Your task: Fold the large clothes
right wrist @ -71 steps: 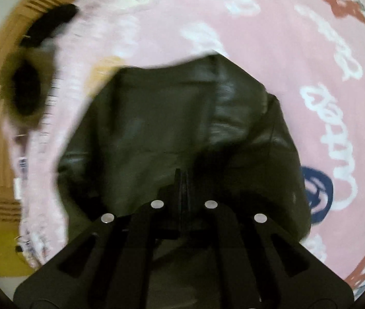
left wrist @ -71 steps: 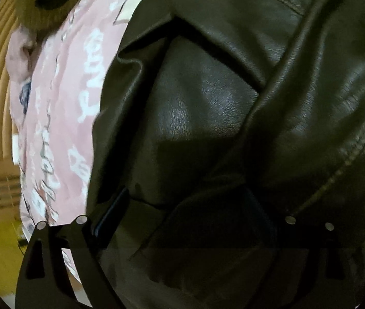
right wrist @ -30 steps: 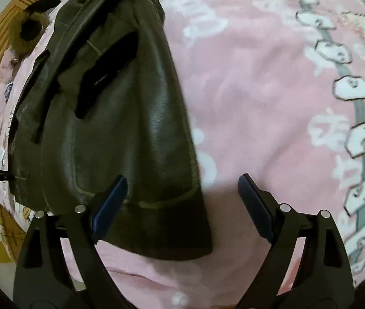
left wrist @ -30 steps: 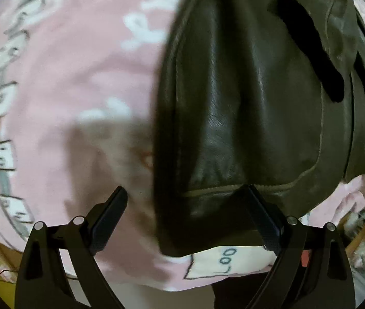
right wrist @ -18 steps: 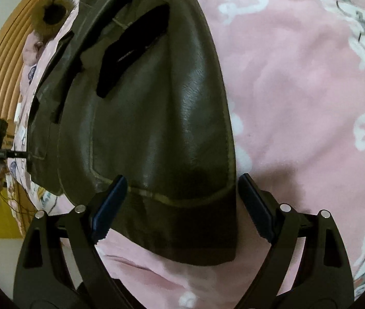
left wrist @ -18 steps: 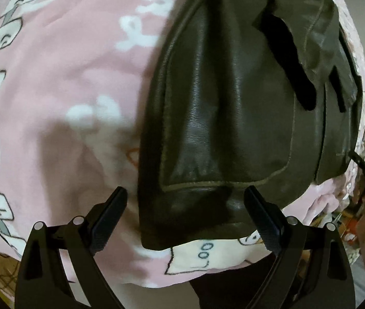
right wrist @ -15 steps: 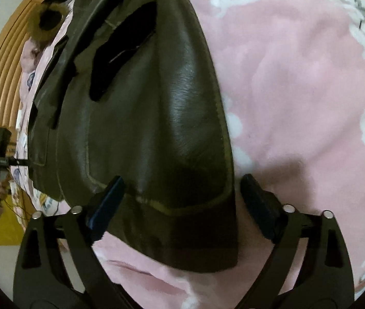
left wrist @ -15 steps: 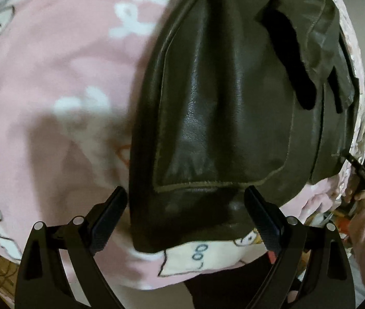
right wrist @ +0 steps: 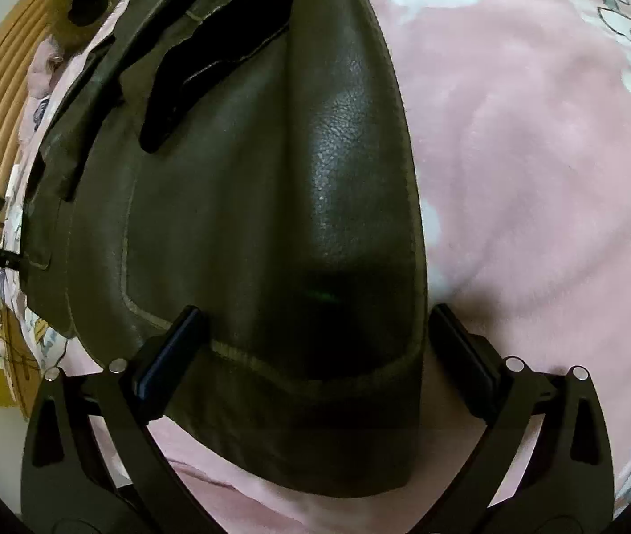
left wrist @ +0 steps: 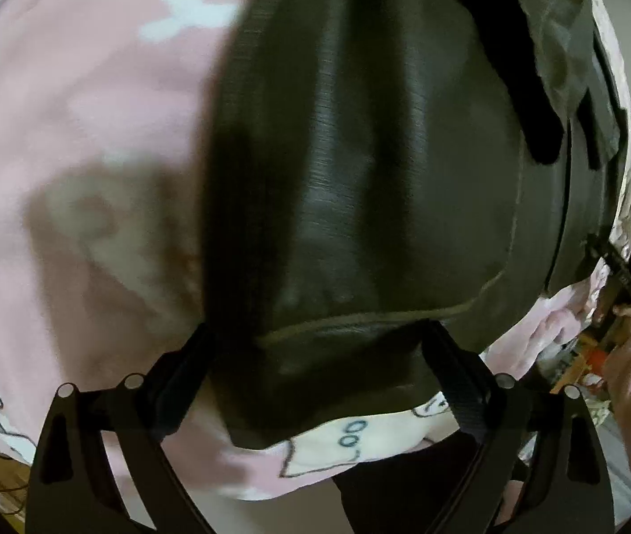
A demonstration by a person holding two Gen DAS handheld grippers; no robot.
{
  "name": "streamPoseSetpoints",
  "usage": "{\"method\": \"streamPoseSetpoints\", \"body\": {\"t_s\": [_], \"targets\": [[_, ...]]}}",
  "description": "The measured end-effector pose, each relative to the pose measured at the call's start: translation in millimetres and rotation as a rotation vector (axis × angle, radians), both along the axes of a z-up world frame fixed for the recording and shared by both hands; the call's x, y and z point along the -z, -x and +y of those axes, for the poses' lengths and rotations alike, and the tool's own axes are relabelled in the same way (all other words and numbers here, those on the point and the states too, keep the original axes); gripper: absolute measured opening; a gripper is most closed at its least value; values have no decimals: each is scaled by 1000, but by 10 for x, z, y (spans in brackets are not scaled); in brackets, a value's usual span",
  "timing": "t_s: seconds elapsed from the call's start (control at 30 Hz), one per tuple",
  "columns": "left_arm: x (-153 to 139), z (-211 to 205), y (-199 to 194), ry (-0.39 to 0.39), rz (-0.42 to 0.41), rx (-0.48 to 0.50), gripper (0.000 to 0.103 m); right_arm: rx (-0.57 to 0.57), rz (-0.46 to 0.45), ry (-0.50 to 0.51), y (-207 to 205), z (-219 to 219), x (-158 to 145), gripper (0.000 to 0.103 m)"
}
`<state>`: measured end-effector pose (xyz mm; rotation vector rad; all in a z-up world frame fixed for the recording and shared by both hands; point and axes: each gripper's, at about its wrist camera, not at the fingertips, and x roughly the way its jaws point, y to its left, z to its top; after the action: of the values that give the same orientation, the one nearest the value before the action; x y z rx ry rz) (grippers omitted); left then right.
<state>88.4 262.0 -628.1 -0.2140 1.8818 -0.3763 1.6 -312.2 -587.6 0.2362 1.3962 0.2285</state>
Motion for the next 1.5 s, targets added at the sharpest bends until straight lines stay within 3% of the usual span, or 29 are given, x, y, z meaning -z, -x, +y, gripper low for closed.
{"method": "streamPoseSetpoints", "body": {"t_s": [0.1,0.13,0.17,0.23,0.33,0.47,0.53,0.57,0.6,0.63,0.67,0.73,0.8,0.87,0.9,0.93,1.03,1.13,1.27,1.4,1.5], "targets": [[30,-162,13,-60,-23,-2,78,21,-1,56,-2,55,-67,84],[25,-141,0,-91,-27,-19,67,32,-6,65,13,51,-92,77],[20,-139,-2,-108,-27,-35,62,42,-7,67,28,57,-90,73],[-27,-101,-11,-155,-31,-63,35,75,0,50,55,1,-139,55],[-141,-39,10,-193,-31,-73,15,127,28,-30,102,-163,-175,39],[-341,-92,26,-221,-55,-43,13,114,66,-145,100,-206,-257,38],[-388,-176,34,-239,-65,-2,13,82,79,-120,103,-162,-281,38],[-376,-235,49,-252,-60,31,13,71,85,-118,77,-122,-268,42],[-357,-270,58,-252,-51,48,13,64,105,-134,71,-116,-224,53],[-339,-302,60,-217,-31,48,13,65,160,-180,79,-135,-115,59],[-331,-370,74,-194,-27,45,15,73,188,-199,88,-134,-42,59],[-308,-442,48,-142,-11,42,39,107,181,-233,95,-194,-5,59],[-208,-482,8,-137,16,48,42,130,178,-243,136,-235,4,59],[-119,-518,-17,-164,34,38,30,133,163,-210,173,-238,-18,52],[-107,-506,-35,-178,39,25,10,119,153,-160,187,-207,-43,41],[-105,-470,-42,-186,46,11,8,111,141,-128,216,-189,-76,35],[-194,-415,-43,-188,25,32,5,109,113,-104,246,-95,-187,18],[-389,-360,-36,-174,-7,29,5,121,77,-114,255,-8,-345,11],[-757,-327,-93,-117,-54,-43,5,148,23,-227,223,39,-680,8],[-1263,-365,-242,6,-137,-119,4,173,-26,-326,99,37,-1010,8],[-1596,-444,-408,41,-198,-179,4,173,-61,-412,-74,2,-1260,8]]}}
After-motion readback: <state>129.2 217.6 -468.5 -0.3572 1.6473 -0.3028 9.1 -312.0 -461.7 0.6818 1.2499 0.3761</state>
